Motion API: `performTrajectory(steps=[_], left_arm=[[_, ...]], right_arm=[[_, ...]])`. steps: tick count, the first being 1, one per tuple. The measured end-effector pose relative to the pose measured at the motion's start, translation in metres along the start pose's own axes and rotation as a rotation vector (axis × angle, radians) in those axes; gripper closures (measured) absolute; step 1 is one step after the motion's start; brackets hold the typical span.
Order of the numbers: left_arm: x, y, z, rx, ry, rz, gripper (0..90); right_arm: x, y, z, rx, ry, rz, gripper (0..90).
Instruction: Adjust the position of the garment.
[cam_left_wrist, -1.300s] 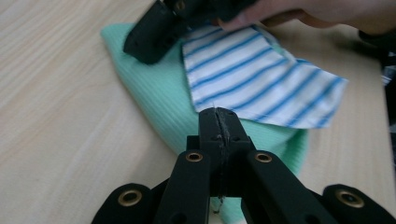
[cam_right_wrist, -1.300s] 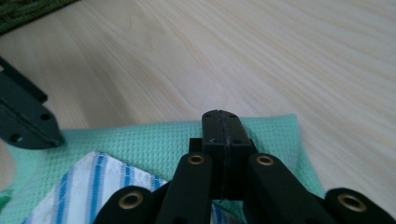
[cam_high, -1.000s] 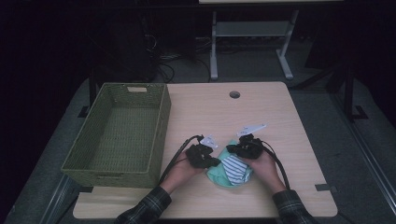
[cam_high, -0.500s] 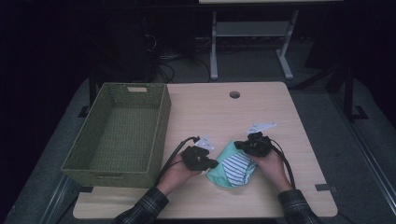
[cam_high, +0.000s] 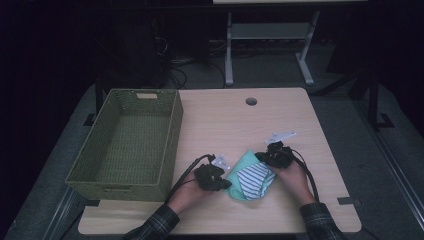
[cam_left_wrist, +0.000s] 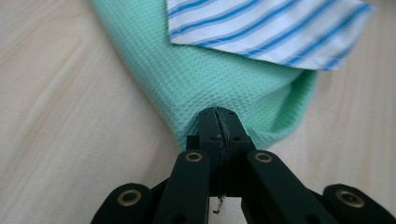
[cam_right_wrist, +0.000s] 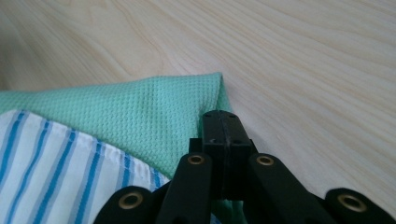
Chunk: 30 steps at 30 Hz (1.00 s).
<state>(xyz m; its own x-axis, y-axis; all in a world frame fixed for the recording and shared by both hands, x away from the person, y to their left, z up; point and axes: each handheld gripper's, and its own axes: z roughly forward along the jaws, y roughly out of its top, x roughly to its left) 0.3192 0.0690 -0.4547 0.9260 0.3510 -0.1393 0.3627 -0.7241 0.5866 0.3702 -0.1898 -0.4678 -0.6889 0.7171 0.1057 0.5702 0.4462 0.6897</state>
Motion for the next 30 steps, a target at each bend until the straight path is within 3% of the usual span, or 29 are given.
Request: performTrajectory(steps=[8,18,30], left_arm=[[0.018,0.010,0.004,-0.013,0.053,-0.043,89.5],[0.041,0.030,0.016,-0.025,0.104,-0.072,89.5],[0.065,0.044,0.026,-0.045,0.119,-0.087,89.5]], right_arm=[[-0.005,-0.006,-0.010,0.030,-0.043,-0.006,89.7],[-0.010,-0.018,-0.026,0.056,-0.058,0.006,89.7],[-0.014,-0.039,-0.047,0.058,-0.026,0.038,89.7]])
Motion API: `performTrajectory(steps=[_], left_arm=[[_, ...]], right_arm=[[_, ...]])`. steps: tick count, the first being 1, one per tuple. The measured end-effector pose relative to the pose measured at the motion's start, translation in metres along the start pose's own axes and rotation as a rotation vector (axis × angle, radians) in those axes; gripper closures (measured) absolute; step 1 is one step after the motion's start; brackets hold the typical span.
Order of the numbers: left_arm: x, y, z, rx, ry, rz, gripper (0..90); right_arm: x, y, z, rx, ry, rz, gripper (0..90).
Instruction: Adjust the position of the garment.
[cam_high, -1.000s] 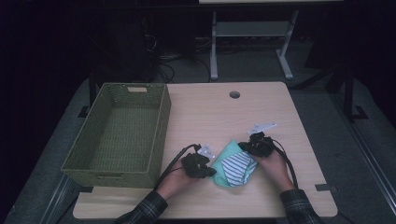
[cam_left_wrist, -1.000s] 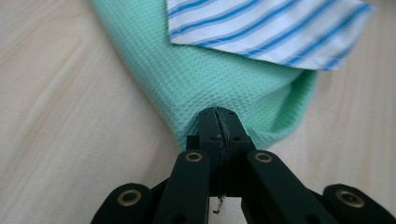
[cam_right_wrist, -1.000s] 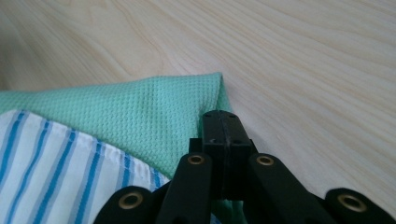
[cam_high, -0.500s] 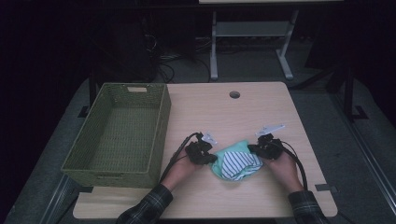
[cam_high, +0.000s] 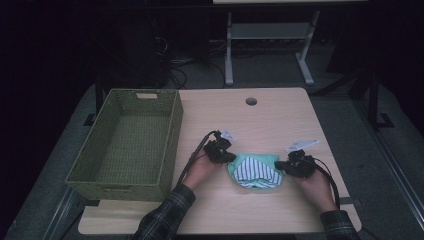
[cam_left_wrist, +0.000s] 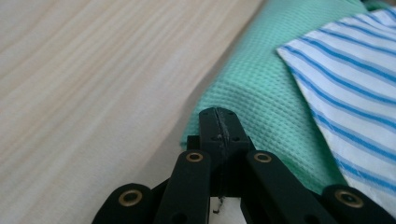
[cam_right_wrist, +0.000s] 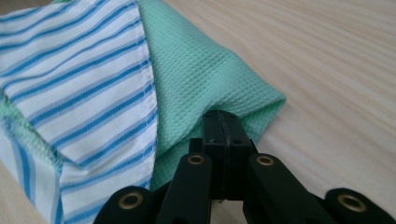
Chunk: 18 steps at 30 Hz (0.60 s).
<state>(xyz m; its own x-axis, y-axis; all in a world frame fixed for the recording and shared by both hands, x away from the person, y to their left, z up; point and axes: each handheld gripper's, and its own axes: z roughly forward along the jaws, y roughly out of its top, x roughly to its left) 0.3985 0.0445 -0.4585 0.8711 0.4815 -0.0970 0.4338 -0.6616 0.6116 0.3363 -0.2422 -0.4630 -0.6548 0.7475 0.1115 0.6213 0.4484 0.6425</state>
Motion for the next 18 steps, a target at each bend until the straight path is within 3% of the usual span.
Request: performTrajectory(steps=[3,8,11,15,18], left_arm=[[0.000,-0.001,-0.006,-0.019,-0.015,-0.013,88.4],[-0.006,-0.008,-0.020,-0.044,-0.019,-0.029,74.8],[-0.008,-0.016,-0.028,-0.042,-0.011,-0.042,64.6],[-0.012,-0.025,-0.037,-0.035,0.010,-0.050,49.3],[-0.016,-0.031,-0.043,-0.028,0.011,-0.052,42.7]], right_arm=[[0.001,-0.002,-0.003,-0.002,0.001,-0.009,89.6],[-0.006,0.008,-0.015,-0.058,-0.022,-0.030,89.6],[-0.015,0.017,-0.018,-0.080,-0.038,-0.017,89.7],[-0.026,0.026,-0.012,-0.079,-0.041,-0.012,89.6],[-0.032,0.031,-0.004,-0.090,-0.027,0.023,89.7]])
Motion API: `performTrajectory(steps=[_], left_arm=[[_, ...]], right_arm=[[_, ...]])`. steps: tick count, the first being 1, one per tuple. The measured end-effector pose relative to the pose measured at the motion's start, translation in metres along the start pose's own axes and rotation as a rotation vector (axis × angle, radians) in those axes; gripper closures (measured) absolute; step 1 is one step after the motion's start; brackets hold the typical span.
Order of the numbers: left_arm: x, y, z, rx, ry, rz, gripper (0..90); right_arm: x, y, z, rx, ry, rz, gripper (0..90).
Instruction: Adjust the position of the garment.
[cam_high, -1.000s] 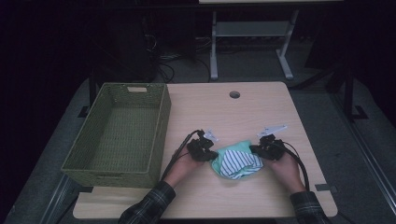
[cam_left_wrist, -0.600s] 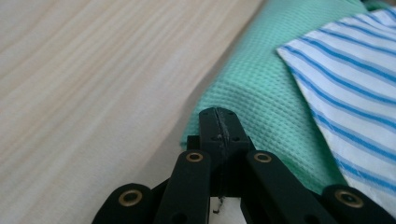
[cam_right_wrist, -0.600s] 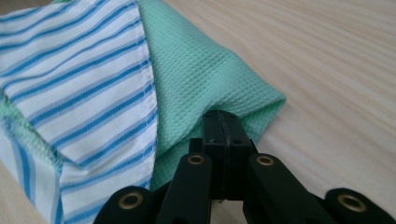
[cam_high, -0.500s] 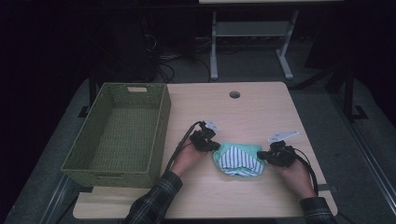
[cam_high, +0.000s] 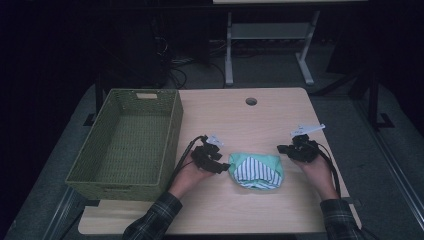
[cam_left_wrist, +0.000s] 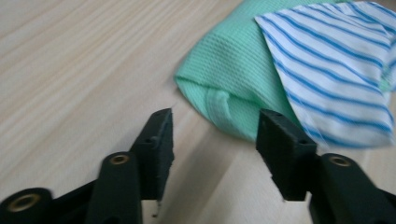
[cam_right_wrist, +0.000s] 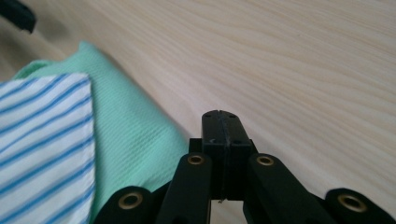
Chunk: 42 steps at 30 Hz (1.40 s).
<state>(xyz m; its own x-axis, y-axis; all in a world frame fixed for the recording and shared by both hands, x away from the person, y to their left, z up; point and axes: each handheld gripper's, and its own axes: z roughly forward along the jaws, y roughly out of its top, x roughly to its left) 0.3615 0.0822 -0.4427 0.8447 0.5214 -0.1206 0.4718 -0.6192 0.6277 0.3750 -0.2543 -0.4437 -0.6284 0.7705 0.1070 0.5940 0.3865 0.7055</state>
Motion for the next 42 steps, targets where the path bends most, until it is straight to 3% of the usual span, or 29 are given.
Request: performTrajectory(steps=[5,9,17,29,42], left_arm=[[-0.007,-0.011,-0.006,-0.012,0.010,-0.010,32.3],[-0.012,-0.019,-0.010,-0.008,0.028,-0.015,16.2],[-0.017,-0.032,-0.016,0.027,0.016,-0.007,14.9],[-0.023,-0.031,-0.013,0.044,0.003,0.018,15.0],[-0.022,-0.031,-0.014,0.036,0.001,0.018,15.0]], right_arm=[[-0.006,-0.003,0.014,0.031,0.006,0.014,89.7],[-0.008,-0.005,0.018,0.041,0.020,0.016,89.7],[-0.006,-0.011,0.017,0.066,0.051,0.001,89.6],[0.000,-0.028,0.000,0.071,0.071,-0.010,89.6],[0.026,-0.048,-0.019,0.073,0.105,-0.047,89.5]])
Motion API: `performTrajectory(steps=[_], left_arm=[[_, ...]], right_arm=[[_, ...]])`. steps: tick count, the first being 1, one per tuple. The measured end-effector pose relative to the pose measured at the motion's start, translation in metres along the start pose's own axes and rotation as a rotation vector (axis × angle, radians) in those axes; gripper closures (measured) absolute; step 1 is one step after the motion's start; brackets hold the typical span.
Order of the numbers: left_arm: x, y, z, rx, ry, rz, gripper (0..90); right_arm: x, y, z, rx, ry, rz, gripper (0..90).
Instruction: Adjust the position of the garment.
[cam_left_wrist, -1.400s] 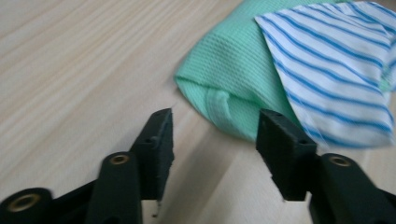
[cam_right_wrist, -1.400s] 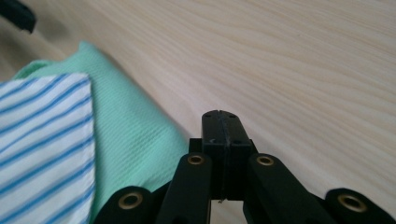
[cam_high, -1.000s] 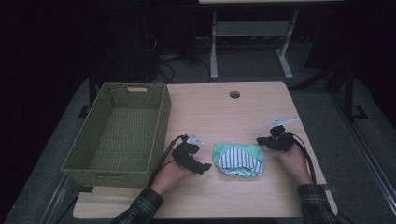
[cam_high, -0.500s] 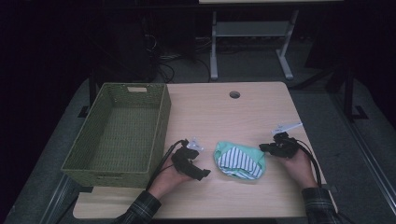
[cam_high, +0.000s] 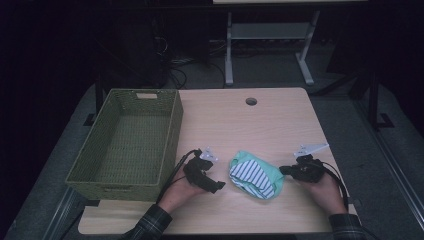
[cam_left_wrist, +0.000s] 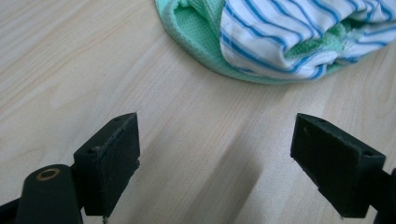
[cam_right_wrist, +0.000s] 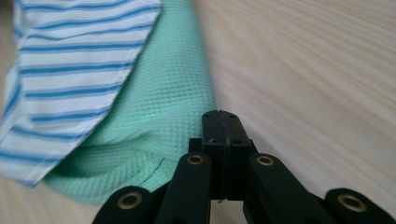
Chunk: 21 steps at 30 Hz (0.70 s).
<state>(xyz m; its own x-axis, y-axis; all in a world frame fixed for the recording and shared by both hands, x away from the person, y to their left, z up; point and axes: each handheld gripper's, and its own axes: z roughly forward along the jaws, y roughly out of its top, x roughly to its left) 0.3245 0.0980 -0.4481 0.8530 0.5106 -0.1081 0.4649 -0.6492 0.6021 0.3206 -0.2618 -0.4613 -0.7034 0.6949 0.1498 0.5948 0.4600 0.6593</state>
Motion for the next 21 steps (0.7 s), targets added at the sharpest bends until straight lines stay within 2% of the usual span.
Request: performTrajectory(steps=[5,7,12,13,14,16,18,19,21], left_arm=[[0.000,0.000,-0.001,-0.005,0.001,-0.010,15.1],[0.001,0.000,-0.002,0.002,0.003,0.003,15.1],[0.000,0.001,-0.002,0.003,0.002,0.007,15.0],[-0.001,0.001,-0.002,0.002,0.002,0.006,15.1],[-0.002,0.001,-0.001,-0.014,0.000,-0.012,15.0],[-0.002,0.001,-0.002,-0.011,0.001,-0.006,15.1],[-0.001,0.001,-0.001,-0.010,0.001,-0.004,15.1],[0.000,0.001,-0.002,0.002,0.003,0.009,15.1],[0.000,0.001,-0.002,0.004,0.004,0.009,15.1]], right_arm=[[0.014,-0.008,-0.004,0.005,0.021,-0.015,89.4],[0.020,-0.012,-0.004,0.005,0.034,-0.010,89.4],[0.038,-0.020,-0.007,0.004,0.050,-0.040,89.5],[0.040,-0.020,-0.008,0.004,0.052,-0.040,89.5],[0.042,-0.021,-0.008,-0.001,0.057,-0.049,89.5],[0.048,-0.023,-0.010,-0.001,0.065,-0.051,89.5],[0.051,-0.025,-0.011,-0.005,0.052,-0.061,89.5],[0.050,-0.025,-0.012,-0.012,0.045,-0.064,89.4],[0.046,-0.024,-0.014,-0.032,0.024,-0.054,88.7]])
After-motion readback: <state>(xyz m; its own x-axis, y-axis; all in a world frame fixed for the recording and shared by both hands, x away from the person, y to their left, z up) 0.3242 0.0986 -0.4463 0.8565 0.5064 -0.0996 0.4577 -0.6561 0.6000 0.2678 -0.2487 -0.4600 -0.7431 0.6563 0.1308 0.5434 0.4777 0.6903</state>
